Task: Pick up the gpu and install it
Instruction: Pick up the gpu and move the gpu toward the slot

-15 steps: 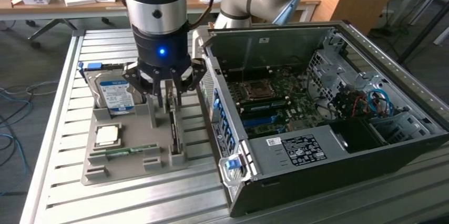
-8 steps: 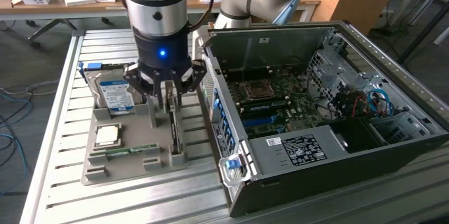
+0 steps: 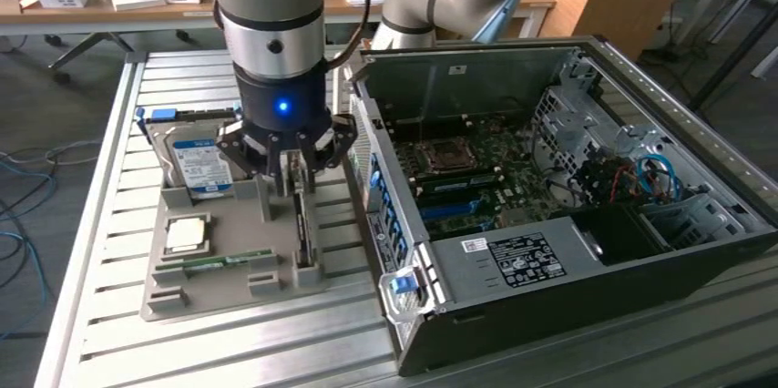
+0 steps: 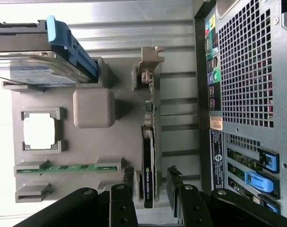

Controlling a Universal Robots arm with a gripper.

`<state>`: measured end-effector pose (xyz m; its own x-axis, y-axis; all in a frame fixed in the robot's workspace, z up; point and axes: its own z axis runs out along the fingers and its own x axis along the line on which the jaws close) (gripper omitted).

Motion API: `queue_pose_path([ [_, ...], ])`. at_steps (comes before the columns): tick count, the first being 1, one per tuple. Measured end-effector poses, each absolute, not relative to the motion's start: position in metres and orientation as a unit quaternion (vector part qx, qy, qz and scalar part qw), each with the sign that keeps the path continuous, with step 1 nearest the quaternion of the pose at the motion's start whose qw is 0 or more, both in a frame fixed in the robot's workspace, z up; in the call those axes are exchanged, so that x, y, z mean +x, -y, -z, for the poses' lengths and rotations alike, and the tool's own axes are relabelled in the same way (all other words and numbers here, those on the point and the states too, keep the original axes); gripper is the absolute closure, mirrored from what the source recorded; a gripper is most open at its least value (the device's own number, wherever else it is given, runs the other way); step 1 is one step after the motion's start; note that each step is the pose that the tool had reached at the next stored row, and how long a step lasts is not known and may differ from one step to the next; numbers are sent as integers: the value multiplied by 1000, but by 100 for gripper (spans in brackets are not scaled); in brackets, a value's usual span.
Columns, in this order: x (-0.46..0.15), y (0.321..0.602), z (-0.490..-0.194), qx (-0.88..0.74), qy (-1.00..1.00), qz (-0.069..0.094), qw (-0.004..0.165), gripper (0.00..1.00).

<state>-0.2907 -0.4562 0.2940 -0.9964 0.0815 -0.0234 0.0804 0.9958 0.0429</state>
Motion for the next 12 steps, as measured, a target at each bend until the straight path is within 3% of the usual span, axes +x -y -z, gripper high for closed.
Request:
queue_pose_path([
  [12,-290,456,-285,41,-999,-21,13,59],
])
